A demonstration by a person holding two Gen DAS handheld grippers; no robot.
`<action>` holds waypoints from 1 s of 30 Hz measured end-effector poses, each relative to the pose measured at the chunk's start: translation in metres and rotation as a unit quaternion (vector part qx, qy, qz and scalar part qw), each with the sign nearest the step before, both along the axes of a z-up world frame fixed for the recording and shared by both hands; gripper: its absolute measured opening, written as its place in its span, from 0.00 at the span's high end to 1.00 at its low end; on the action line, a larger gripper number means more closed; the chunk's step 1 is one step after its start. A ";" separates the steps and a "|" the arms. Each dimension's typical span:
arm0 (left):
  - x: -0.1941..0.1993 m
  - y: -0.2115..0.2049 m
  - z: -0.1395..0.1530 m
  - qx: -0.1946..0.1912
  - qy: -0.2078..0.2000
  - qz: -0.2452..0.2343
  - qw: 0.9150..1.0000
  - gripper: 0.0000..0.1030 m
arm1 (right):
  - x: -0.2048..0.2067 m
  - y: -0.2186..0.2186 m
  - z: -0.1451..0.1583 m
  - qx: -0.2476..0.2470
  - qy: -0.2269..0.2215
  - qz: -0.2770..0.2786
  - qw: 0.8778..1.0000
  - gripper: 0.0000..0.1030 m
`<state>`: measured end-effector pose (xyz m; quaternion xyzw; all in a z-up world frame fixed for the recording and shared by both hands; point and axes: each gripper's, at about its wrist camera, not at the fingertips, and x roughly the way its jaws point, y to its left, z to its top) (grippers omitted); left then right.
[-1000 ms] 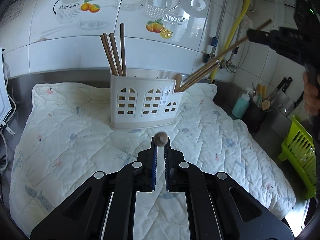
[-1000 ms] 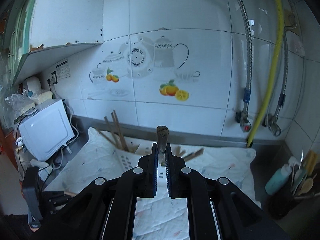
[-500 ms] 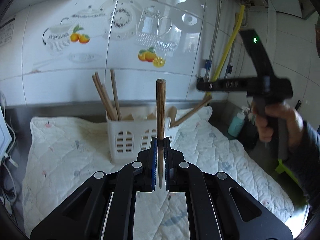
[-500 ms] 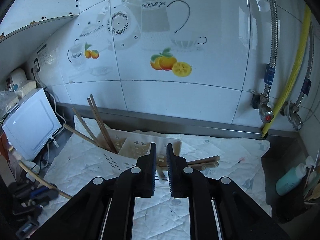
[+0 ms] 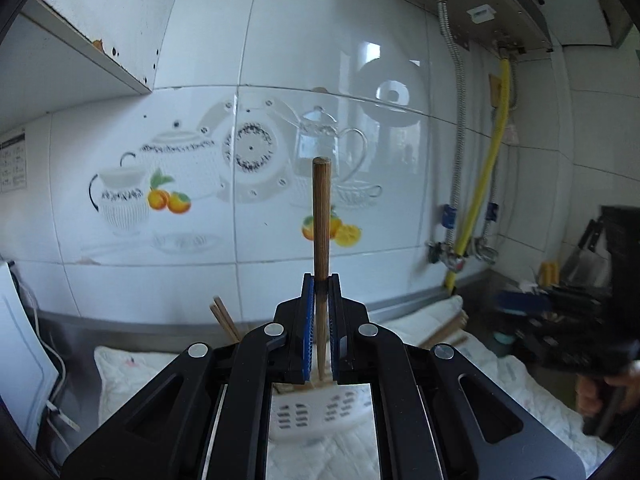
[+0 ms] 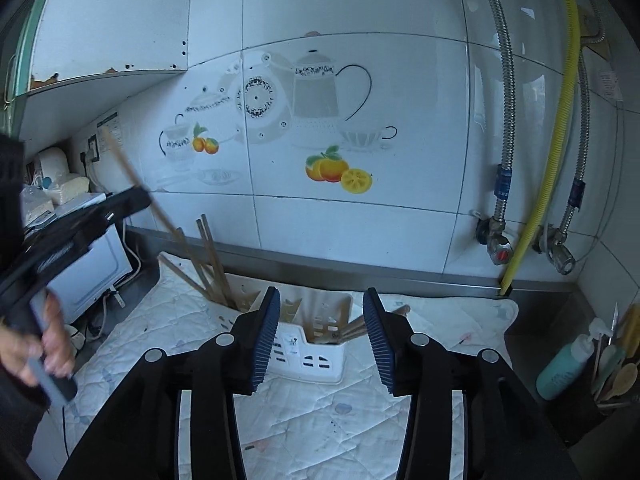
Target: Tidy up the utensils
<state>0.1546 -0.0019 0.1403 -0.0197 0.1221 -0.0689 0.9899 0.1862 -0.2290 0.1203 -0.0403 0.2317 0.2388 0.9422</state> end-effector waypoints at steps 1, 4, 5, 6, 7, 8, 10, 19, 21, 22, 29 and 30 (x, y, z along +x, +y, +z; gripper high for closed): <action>0.005 0.001 0.001 0.000 0.001 0.003 1.000 0.95 | -0.003 -0.001 -0.001 0.001 0.000 0.001 1.000 0.58; 0.019 0.004 -0.001 0.005 0.006 0.018 1.000 0.95 | -0.010 -0.007 -0.008 0.006 0.002 0.002 1.000 0.46; 0.024 0.005 -0.004 0.003 0.014 0.018 1.000 0.95 | -0.012 -0.008 -0.011 0.006 0.002 0.001 1.000 0.46; 0.026 0.007 -0.007 0.003 0.019 0.023 1.000 0.95 | -0.015 -0.009 -0.013 0.006 0.002 0.000 1.000 0.46; 0.030 0.008 -0.010 0.003 0.024 0.025 0.999 0.95 | -0.017 -0.011 -0.016 0.009 0.005 0.001 1.000 0.44; 0.034 0.009 -0.015 0.001 0.032 0.025 0.999 0.95 | -0.017 -0.012 -0.019 0.012 0.009 0.000 1.000 0.41; 0.039 0.013 -0.022 -0.008 0.047 0.021 0.999 0.95 | -0.021 -0.014 -0.024 0.019 0.014 -0.001 1.000 0.38; 0.033 0.014 -0.030 -0.006 0.055 0.016 0.998 0.76 | -0.044 -0.008 -0.049 0.029 0.029 0.004 0.999 0.26; 0.024 0.012 -0.026 -0.006 0.048 0.018 0.999 0.56 | -0.050 -0.006 -0.055 0.033 0.035 0.005 0.999 0.25; 0.019 0.012 -0.024 -0.005 0.042 0.018 0.999 0.51 | -0.054 -0.005 -0.057 0.033 0.036 0.003 0.999 0.24; -0.025 0.009 -0.023 -0.006 0.036 0.008 0.999 0.30 | -0.081 0.001 -0.077 0.032 0.042 -0.008 0.999 0.17; -0.033 0.010 -0.025 -0.007 0.036 0.006 0.999 0.29 | -0.085 0.001 -0.079 0.035 0.044 -0.008 0.998 0.17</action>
